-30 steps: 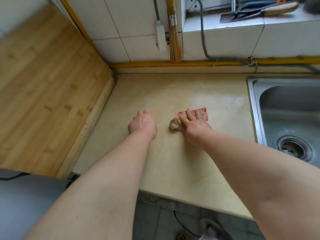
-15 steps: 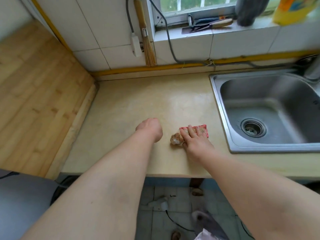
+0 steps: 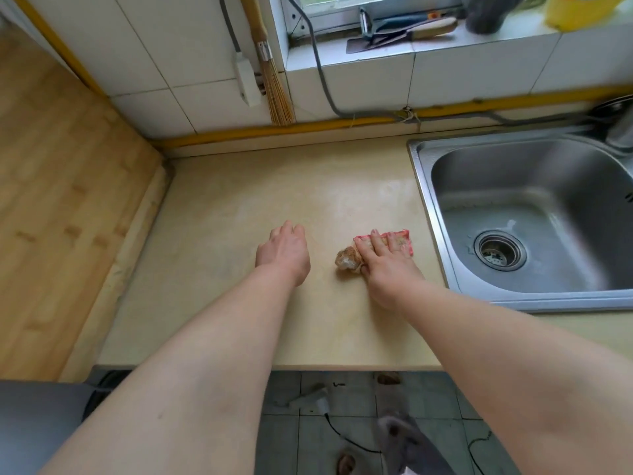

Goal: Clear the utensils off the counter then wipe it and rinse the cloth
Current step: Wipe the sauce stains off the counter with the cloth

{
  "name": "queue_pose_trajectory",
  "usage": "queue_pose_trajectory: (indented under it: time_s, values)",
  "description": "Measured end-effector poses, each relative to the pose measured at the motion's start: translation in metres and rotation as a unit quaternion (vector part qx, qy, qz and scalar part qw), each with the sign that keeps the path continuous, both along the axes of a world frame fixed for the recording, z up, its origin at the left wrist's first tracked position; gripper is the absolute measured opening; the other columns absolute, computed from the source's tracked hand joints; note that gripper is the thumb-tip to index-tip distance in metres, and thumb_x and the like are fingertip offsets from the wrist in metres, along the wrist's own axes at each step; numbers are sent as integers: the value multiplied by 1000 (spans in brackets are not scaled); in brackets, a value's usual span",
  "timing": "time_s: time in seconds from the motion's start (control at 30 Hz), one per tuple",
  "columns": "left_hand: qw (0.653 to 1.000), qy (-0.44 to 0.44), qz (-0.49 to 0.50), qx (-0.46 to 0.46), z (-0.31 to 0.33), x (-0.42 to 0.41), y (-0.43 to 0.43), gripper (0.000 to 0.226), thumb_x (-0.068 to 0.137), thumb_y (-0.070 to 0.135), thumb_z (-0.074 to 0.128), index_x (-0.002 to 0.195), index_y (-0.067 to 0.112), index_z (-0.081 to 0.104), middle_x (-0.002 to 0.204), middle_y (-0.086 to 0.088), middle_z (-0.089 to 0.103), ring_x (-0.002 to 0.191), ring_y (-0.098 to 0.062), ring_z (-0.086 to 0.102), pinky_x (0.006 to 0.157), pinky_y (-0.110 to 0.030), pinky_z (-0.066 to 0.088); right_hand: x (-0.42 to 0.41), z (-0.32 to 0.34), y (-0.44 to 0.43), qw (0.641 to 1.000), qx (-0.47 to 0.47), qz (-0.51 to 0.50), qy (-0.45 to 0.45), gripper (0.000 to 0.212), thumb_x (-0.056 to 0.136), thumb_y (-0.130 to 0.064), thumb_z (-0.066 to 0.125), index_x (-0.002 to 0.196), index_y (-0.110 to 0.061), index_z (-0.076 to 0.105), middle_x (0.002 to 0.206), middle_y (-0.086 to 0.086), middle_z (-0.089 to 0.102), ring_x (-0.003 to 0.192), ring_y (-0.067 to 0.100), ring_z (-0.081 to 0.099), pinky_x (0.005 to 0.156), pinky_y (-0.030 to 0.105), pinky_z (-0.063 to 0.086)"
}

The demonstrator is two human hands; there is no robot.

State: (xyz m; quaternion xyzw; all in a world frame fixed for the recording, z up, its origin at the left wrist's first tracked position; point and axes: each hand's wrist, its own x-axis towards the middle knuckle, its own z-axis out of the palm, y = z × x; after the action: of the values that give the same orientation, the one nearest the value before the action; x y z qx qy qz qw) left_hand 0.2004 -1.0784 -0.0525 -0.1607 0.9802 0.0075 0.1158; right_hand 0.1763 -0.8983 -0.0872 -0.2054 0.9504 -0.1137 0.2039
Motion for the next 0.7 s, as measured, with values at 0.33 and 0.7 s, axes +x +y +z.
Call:
queue_pose_trajectory:
  time_s: [0.33,0.7]
  values:
    - [998,40,53,5,-8,-65,-24,44,89,1,38,131,14,46,140,-5,42,129,-27,39,98,-38,40,-104,-7,-33,999,-5,35,16,57,102,-26,29,154,-31,5,162,5,-6,148,33,-9,118,46,-6]
    - [973,62,224,-4,-22,-48,-78,54,92,4,38,145,16,35,157,-4,24,141,-24,25,110,-36,29,-171,-4,-109,999,11,44,31,64,97,-17,33,154,-25,5,162,9,-5,147,39,-8,119,51,-6]
